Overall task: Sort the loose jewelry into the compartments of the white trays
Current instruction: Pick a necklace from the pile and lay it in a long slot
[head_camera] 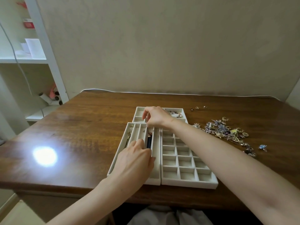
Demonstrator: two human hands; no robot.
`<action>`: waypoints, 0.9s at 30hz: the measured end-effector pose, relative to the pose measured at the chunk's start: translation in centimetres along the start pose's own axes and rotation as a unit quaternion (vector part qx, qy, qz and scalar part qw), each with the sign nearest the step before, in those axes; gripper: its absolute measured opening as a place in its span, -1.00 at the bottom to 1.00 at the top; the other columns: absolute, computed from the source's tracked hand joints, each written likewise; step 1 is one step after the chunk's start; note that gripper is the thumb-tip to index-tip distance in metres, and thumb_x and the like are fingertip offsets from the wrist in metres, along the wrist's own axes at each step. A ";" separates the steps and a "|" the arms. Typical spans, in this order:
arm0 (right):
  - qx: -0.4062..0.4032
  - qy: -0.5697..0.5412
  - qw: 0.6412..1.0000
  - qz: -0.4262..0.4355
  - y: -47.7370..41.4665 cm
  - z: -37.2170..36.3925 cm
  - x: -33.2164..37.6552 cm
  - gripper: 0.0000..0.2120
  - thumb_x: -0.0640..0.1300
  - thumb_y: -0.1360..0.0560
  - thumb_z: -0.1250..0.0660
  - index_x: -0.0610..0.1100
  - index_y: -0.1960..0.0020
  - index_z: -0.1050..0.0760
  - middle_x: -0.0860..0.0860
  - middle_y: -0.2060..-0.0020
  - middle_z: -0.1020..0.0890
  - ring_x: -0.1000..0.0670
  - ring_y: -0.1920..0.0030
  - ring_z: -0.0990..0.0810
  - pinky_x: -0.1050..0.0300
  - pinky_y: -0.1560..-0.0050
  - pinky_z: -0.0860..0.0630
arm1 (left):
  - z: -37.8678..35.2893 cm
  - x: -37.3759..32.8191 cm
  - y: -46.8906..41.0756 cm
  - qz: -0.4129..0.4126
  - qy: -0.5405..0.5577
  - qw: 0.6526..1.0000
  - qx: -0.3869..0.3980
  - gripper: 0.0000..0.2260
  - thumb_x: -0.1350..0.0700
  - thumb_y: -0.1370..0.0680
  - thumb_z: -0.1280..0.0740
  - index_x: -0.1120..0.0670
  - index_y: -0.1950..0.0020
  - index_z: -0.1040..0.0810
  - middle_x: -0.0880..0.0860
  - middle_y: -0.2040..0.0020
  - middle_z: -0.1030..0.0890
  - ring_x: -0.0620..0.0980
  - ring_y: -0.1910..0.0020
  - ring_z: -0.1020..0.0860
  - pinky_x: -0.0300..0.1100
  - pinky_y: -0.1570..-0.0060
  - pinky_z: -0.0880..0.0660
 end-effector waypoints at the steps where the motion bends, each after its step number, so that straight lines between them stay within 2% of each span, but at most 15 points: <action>1: 0.009 0.001 1.000 -0.005 0.0 -0.1 0.0 -0.74 -0.18 -0.38 -0.41 -0.05 -0.06 -0.53 0.04 0.07 -0.60 -0.02 -0.01 -0.56 0.06 0.04 -0.51 | 0.0 0.0 0.1 -0.005 0.003 1.000 -0.002 -0.68 -0.06 -0.63 -0.04 0.05 -0.07 -0.53 -0.04 -0.01 -0.36 -0.09 -0.11 -0.38 -0.28 0.21 -0.29; 4: 0.012 0.005 1.000 -0.016 0.2 -0.7 -0.1 -0.71 -0.05 -0.37 -0.48 -0.07 -0.05 -0.53 0.03 0.07 -0.59 -0.01 0.01 -0.55 0.12 0.14 -0.39 | 0.2 0.4 0.0 -0.023 0.025 0.999 -0.023 -0.70 -0.05 -0.62 -0.06 0.03 -0.07 -0.54 -0.06 0.00 -0.37 -0.12 -0.07 -0.38 -0.33 0.20 -0.26; 6: -0.001 -0.017 0.999 -0.031 0.1 -1.2 -0.3 -0.72 -0.07 -0.37 -0.50 -0.08 -0.03 -0.55 0.00 0.04 -0.61 -0.02 0.00 -0.57 0.10 0.09 -0.45 | 0.6 0.9 -0.6 -0.035 0.050 0.997 -0.042 -0.75 -0.03 -0.61 -0.11 0.00 -0.11 -0.54 -0.08 -0.02 -0.39 -0.13 -0.08 -0.37 -0.37 0.16 -0.23; 8: -0.009 -0.050 0.997 -0.050 0.1 -1.4 -0.4 -0.76 -0.15 -0.37 -0.50 -0.09 -0.01 -0.56 0.00 0.08 -0.61 -0.01 0.02 -0.59 0.07 -0.01 -0.51 | 0.5 1.7 -1.7 -0.055 0.061 0.996 -0.030 -0.77 -0.02 -0.59 -0.18 -0.05 -0.20 -0.51 -0.11 -0.17 -0.42 -0.12 -0.17 -0.34 -0.35 0.01 -0.25; 11: 0.002 -0.109 0.992 -0.069 0.1 -1.3 -0.5 -0.79 -0.24 -0.37 -0.49 -0.11 0.02 -0.58 0.05 0.18 -0.58 0.03 0.10 -0.59 0.07 -0.02 -0.53 | -0.9 2.7 -2.9 -0.087 0.030 0.994 0.052 -0.65 -0.12 -0.55 -0.21 -0.09 -0.31 -0.42 -0.17 -0.36 -0.35 -0.13 -0.35 -0.24 -0.19 -0.28 -0.18; 14: 0.003 -0.182 0.981 -0.073 0.0 -0.5 -0.7 -0.78 -0.31 -0.35 -0.48 -0.14 0.04 -0.57 0.06 0.21 -0.55 0.09 0.19 -0.54 0.21 0.20 -0.49 | -2.1 3.4 -3.3 -0.082 0.024 0.990 0.112 -0.61 -0.15 -0.56 -0.18 -0.08 -0.36 -0.40 -0.16 -0.41 -0.34 -0.17 -0.42 -0.19 -0.15 -0.36 -0.05; 19: 0.013 -0.268 0.956 -0.121 0.4 0.7 -1.9 -0.77 -0.41 -0.40 -0.39 -0.20 -0.01 -0.54 0.01 0.30 -0.56 0.14 0.38 -0.46 0.38 0.53 -0.33 | -3.0 3.5 -3.4 -0.097 0.014 0.984 0.148 -0.63 -0.07 -0.58 -0.19 -0.06 -0.38 -0.37 -0.16 -0.44 -0.30 -0.17 -0.47 -0.08 -0.03 -0.44 0.12; 21: 0.000 -0.284 0.950 -0.131 0.5 0.9 -2.3 -0.77 -0.43 -0.40 -0.38 -0.22 0.00 -0.53 -0.01 0.29 -0.55 0.13 0.39 -0.44 0.40 0.60 -0.30 | -3.1 3.5 -3.4 -0.096 0.014 0.984 0.151 -0.63 -0.06 -0.58 -0.21 -0.06 -0.38 -0.38 -0.12 -0.44 -0.32 -0.16 -0.48 -0.08 -0.01 -0.44 0.16; 23: -0.026 -0.292 0.947 -0.129 0.3 0.9 -2.4 -0.77 -0.45 -0.39 -0.38 -0.23 0.01 -0.52 -0.03 0.26 -0.54 0.11 0.35 -0.45 0.40 0.58 -0.33 | -3.1 3.5 -3.5 -0.095 0.015 0.984 0.148 -0.63 -0.05 -0.57 -0.22 -0.05 -0.37 -0.38 -0.08 -0.43 -0.33 -0.15 -0.47 -0.08 -0.01 -0.43 0.17; 27: -0.063 -0.248 0.962 -0.098 -0.5 0.8 -2.4 -0.74 -0.42 -0.38 -0.42 -0.21 -0.02 -0.54 -0.06 0.14 -0.58 0.07 0.25 -0.55 0.23 0.23 -0.55 | -3.0 3.3 -3.4 -0.094 0.009 0.985 0.143 -0.61 -0.04 -0.57 -0.22 -0.04 -0.39 -0.37 -0.05 -0.44 -0.31 -0.12 -0.48 -0.09 -0.01 -0.44 0.17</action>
Point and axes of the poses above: each hand's wrist, its own y-axis away from the middle knuckle, its own z-axis out of the back of the hand, x = y × z, the point moved 5 cm from there along -y, towards the middle knuckle
